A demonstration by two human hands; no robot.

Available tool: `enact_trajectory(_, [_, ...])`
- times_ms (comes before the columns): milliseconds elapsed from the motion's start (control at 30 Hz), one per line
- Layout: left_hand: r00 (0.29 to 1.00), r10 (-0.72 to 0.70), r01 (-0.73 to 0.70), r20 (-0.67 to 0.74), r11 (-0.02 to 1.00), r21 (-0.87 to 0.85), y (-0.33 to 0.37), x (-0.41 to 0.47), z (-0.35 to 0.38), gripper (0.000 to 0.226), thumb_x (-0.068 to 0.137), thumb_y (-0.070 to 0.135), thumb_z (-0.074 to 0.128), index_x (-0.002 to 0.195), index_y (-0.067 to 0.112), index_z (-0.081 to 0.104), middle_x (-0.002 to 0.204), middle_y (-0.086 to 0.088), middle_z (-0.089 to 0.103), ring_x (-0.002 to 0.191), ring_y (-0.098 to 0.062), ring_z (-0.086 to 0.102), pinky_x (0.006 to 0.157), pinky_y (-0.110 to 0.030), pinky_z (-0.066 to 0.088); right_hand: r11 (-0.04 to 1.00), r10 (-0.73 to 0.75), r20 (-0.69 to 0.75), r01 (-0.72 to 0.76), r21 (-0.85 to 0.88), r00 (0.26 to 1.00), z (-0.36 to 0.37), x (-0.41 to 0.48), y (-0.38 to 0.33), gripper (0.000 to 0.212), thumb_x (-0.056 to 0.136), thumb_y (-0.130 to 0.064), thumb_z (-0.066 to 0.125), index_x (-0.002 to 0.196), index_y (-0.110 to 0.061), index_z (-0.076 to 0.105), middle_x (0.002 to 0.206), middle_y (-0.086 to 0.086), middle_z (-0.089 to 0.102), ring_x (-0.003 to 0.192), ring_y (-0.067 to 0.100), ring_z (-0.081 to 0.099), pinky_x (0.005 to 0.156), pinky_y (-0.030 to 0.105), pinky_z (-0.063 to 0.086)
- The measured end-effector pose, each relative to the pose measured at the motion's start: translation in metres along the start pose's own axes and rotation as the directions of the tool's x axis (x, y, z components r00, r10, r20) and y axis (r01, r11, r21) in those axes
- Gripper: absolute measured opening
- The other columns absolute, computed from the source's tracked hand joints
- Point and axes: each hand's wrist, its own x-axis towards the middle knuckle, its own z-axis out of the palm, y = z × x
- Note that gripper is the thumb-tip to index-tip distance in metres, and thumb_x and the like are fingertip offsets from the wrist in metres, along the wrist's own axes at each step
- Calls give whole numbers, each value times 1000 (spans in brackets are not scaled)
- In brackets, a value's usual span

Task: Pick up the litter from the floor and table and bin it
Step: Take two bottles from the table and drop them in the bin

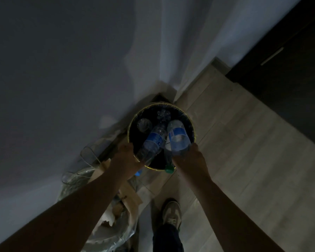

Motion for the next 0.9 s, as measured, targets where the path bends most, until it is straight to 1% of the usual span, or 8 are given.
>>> enact_trajectory(67, [999,47,-47,-20,999,26,-6,-4,-5,68,79,36,74,135,10,45,129,-9,53,118,-24,52,99,-37,44,1000,22,-20,-22,14,1000,9,9,-8,60,89,-23,61,138,-4,31,125,20,51,98,29,60,74,34,52])
enact_trajectory(133, [999,47,-47,-5,999,13,-10,-8,-10,52,80,31,72,124,11,53,117,-8,60,106,-23,58,92,-36,48,999,53,-24,-53,3,998,16,15,-16,71,91,-28,59,146,-5,21,136,22,43,112,34,56,84,39,52])
enact_trajectory(200, [999,45,-45,14,999,-22,-16,-11,-14,39,80,25,70,115,11,58,106,-4,63,99,-23,62,82,-31,50,996,72,14,-71,-63,997,23,16,-20,81,93,-34,57,151,-6,8,144,21,34,121,36,50,94,43,50])
enact_trajectory(267, [999,43,-43,5,999,-15,-20,-16,-20,36,81,24,69,113,12,58,103,-2,63,101,-23,62,76,-23,45,987,64,38,-57,-153,997,26,11,-22,85,92,-37,56,152,-6,4,143,21,34,120,35,51,92,41,50])
enact_trajectory(367, [999,34,-33,-15,997,70,-22,-28,-34,50,84,28,68,128,9,53,121,-10,61,114,-26,57,88,-29,43,970,5,32,3,-243,999,21,-4,-23,64,92,-35,55,142,-5,29,131,18,45,110,31,55,80,35,47])
enact_trajectory(467, [999,43,-42,-6,995,90,-18,-43,-53,48,85,27,67,128,9,54,123,-11,61,114,-25,57,92,-30,44,936,-50,22,55,-349,999,4,-25,-28,47,93,-36,54,128,-6,44,121,16,53,104,29,56,77,32,46])
enact_trajectory(733, [982,185,-187,35,943,277,17,-116,-137,36,90,31,58,124,21,52,124,-1,54,116,-19,51,91,-25,37,746,-211,91,220,-628,973,-61,-108,-68,44,91,-32,57,130,-12,46,122,9,55,110,24,56,89,32,49])
enact_trajectory(900, [955,282,-293,88,867,403,52,-188,-201,39,98,33,47,134,18,49,132,-3,47,123,-19,44,92,-26,34,644,-306,108,289,-708,946,-110,-187,-107,42,92,-36,53,128,-17,46,122,5,54,111,19,55,88,26,44])
